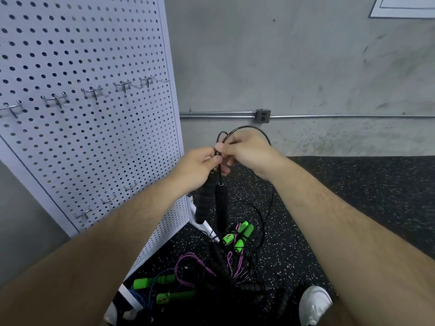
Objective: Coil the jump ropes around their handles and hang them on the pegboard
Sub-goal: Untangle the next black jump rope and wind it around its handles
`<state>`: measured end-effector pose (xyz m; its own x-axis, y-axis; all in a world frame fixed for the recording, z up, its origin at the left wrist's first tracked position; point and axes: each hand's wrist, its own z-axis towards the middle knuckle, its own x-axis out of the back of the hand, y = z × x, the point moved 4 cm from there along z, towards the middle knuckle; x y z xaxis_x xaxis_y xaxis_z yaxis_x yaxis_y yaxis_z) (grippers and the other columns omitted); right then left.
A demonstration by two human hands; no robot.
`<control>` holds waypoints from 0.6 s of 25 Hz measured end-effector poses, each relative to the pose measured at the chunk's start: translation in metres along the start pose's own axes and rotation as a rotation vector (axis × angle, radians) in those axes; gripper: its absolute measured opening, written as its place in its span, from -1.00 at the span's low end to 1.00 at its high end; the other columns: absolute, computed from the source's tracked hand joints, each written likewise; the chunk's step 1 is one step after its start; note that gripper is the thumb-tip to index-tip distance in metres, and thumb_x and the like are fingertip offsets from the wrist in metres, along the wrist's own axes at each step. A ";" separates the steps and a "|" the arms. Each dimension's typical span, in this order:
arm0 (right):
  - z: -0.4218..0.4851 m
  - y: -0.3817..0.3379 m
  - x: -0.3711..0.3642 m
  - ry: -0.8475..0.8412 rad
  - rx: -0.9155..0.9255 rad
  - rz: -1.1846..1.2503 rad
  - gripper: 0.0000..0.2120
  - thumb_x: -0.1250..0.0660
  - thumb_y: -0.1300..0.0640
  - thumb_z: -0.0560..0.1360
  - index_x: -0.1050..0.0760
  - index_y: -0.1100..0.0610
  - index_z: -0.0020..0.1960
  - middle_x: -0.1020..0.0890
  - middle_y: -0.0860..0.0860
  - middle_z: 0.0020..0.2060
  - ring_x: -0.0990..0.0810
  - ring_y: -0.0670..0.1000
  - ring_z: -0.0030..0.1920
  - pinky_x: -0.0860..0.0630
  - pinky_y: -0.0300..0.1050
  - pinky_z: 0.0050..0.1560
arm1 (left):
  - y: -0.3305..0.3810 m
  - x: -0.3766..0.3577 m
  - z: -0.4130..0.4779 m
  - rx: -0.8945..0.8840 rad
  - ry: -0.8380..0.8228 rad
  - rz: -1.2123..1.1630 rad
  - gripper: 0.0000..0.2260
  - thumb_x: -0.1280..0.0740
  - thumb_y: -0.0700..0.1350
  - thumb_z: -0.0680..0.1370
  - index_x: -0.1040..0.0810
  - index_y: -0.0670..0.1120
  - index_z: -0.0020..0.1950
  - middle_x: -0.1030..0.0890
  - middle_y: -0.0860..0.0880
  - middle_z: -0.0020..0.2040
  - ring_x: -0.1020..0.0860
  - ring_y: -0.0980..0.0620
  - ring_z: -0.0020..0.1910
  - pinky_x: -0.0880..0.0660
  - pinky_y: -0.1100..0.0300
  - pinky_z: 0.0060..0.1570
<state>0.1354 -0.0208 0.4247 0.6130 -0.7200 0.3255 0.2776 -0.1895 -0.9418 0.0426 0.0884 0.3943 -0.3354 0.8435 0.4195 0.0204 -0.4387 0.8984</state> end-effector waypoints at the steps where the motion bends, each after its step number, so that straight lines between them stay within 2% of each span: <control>1: -0.003 0.001 -0.002 0.002 -0.011 -0.030 -0.79 -0.45 0.17 0.53 -0.55 0.29 -0.18 -0.63 0.16 -0.37 -0.56 0.01 -0.43 -0.53 -0.15 -0.31 | 0.001 0.002 0.000 -0.006 -0.001 0.019 -0.81 -0.23 -0.17 0.70 -0.64 -0.06 0.02 -0.75 0.00 -0.09 -0.71 0.06 -0.05 -0.55 0.11 0.13; 6: -0.009 -0.012 0.002 0.135 0.004 0.017 -0.80 -0.43 0.19 0.56 -0.57 0.25 -0.21 -0.67 0.10 -0.35 -0.60 -0.01 -0.43 -0.58 -0.18 -0.33 | -0.003 0.002 -0.006 0.014 -0.028 0.018 -0.85 -0.28 -0.18 0.67 -0.64 -0.07 0.12 -0.75 0.05 -0.04 -0.70 0.08 0.00 -0.55 0.03 0.21; 9: -0.009 -0.016 -0.003 0.138 0.006 0.053 -0.81 -0.43 0.17 0.56 -0.57 0.20 -0.21 -0.69 0.10 -0.33 -0.63 0.03 -0.38 -0.63 -0.09 -0.23 | -0.003 0.006 -0.008 0.020 0.008 0.021 -0.88 -0.31 -0.15 0.66 -0.65 -0.04 0.09 -0.74 0.10 -0.06 -0.69 0.13 0.01 -0.51 0.02 0.27; 11: -0.011 -0.015 -0.004 0.147 0.000 0.068 -0.83 -0.43 0.17 0.55 -0.59 0.23 -0.18 -0.69 0.10 -0.34 -0.63 0.03 -0.39 -0.63 -0.11 -0.24 | -0.005 0.008 -0.010 0.043 0.004 0.009 -0.89 -0.33 -0.15 0.65 -0.65 -0.05 0.09 -0.74 0.11 -0.05 -0.69 0.12 0.02 -0.51 0.01 0.29; 13: -0.013 -0.014 -0.001 0.179 -0.007 0.121 -0.82 -0.43 0.17 0.56 -0.60 0.29 -0.12 -0.68 0.12 -0.33 -0.62 0.02 -0.40 -0.62 -0.19 -0.30 | -0.005 0.007 -0.010 0.053 0.006 0.024 -0.91 -0.36 -0.13 0.64 -0.66 -0.02 0.07 -0.74 0.13 -0.05 -0.70 0.01 0.03 -0.54 -0.05 0.23; 15: -0.013 -0.012 0.002 0.211 0.001 0.130 -0.78 -0.40 0.12 0.59 -0.61 0.29 -0.07 -0.69 0.11 -0.28 -0.65 0.03 -0.32 -0.65 -0.17 -0.25 | -0.003 0.009 -0.010 0.053 0.060 0.009 -0.91 -0.37 -0.11 0.63 -0.68 0.00 0.02 -0.74 0.12 -0.08 -0.70 0.02 -0.04 -0.56 0.02 0.09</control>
<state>0.1234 -0.0282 0.4357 0.4753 -0.8618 0.1770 0.2077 -0.0855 -0.9745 0.0304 0.0941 0.3943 -0.3912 0.8189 0.4200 0.0726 -0.4275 0.9011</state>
